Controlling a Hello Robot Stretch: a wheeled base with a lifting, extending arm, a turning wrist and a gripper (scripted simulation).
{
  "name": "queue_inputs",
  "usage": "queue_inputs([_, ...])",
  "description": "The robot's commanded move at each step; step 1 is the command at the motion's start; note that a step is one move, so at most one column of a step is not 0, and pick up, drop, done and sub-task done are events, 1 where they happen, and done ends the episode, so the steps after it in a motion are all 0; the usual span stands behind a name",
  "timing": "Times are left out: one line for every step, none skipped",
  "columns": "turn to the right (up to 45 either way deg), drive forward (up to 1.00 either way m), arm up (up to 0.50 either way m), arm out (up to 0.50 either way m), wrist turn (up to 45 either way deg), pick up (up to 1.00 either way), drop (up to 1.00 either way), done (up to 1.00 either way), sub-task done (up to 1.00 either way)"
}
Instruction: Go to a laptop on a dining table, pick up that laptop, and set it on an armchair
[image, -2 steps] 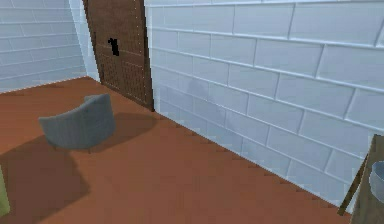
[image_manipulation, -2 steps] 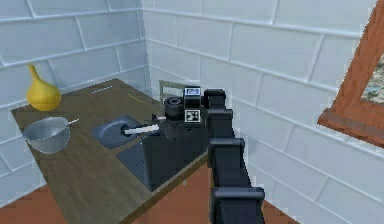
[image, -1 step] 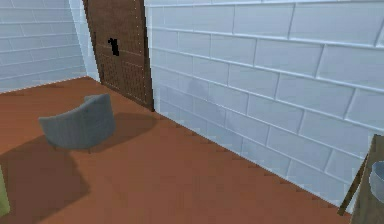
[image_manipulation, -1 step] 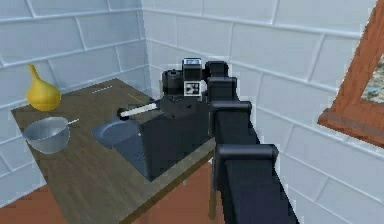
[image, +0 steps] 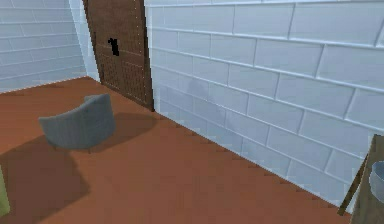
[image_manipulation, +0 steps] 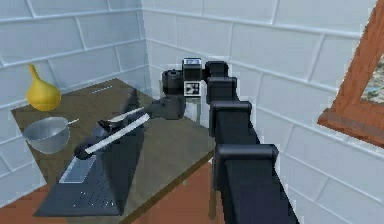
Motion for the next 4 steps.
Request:
queue_inputs([0.0, 0.0, 0.0, 0.0, -45.0, 0.0, 0.0, 0.0, 0.0])
queue_inputs([0.0, 0.0, 0.0, -0.26, 0.0, 0.0, 0.0, 0.0, 0.0])
queue_inputs([-45.0, 0.0, 0.0, 0.0, 0.0, 0.0, 0.0, 0.0, 0.0])
queue_inputs([-45.0, 0.0, 0.0, 0.0, 0.0, 0.0, 0.0, 0.0, 0.0])
